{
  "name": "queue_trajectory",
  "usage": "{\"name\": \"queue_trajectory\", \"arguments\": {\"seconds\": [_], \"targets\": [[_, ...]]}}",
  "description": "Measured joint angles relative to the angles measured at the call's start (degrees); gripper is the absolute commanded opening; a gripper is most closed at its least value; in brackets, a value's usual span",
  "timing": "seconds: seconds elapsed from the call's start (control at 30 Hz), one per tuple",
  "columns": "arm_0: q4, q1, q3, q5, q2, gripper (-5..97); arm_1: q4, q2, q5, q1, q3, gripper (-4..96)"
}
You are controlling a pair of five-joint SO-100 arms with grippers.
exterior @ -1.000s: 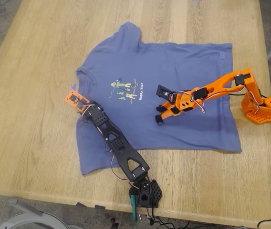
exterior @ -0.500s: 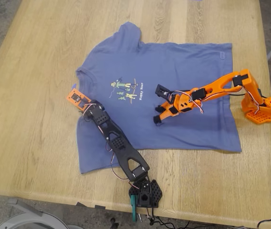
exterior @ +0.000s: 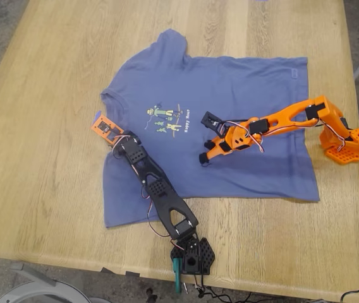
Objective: Fold a T-shirt
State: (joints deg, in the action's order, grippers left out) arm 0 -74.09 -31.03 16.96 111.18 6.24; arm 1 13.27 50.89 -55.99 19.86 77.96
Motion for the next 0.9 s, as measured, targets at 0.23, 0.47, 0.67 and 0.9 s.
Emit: {"name": "queue_trajectory", "arguments": {"seconds": [0.23,0.47,0.67,0.9], "targets": [[-0.7,0.4,0.0,0.0,0.3,0,6.5,0.0,3.6,3.3,-1.5,30.3],[-0.7,0.7,0.0,0.0,0.4,0,14.6,3.5,4.0,5.9,1.0,22.8],[-0.8,1.7,0.0,0.0,0.4,0,17.6,4.8,1.8,6.2,3.3,4.7],[-1.1,2.2,0.0,0.0,0.6,0,17.8,4.9,1.1,6.2,5.3,0.1]]}}
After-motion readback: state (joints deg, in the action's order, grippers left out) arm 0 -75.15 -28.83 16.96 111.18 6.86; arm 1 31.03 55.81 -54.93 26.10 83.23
